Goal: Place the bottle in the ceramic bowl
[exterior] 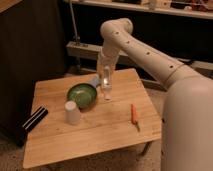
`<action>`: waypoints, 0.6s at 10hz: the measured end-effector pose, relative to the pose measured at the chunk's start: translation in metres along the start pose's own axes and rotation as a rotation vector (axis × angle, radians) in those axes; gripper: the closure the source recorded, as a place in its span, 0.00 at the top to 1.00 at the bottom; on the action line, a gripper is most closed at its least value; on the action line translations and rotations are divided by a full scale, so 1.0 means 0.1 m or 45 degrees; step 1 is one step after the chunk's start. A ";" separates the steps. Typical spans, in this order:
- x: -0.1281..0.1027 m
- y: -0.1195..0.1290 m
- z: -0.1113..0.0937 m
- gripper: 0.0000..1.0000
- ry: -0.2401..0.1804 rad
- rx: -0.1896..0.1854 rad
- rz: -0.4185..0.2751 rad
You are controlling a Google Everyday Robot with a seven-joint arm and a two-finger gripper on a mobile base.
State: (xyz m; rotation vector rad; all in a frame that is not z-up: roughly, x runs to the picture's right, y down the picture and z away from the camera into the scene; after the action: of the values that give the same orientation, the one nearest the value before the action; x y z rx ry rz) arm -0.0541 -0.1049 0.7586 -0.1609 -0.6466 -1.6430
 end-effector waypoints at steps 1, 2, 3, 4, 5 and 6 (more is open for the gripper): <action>0.03 -0.33 0.09 0.00 -0.010 0.027 -0.080; 0.02 -0.51 0.18 0.01 -0.023 0.041 -0.126; 0.01 -0.68 0.28 0.07 -0.045 0.057 -0.170; -0.01 -0.80 0.48 0.20 -0.084 0.063 -0.197; -0.02 -0.81 0.64 0.30 -0.114 0.060 -0.199; -0.02 -0.77 0.79 0.38 -0.143 0.062 -0.191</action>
State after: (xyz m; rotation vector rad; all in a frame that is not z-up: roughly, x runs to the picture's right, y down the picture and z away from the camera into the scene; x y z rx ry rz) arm -0.1471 -0.0609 0.7984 -0.1734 -0.7995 -1.7698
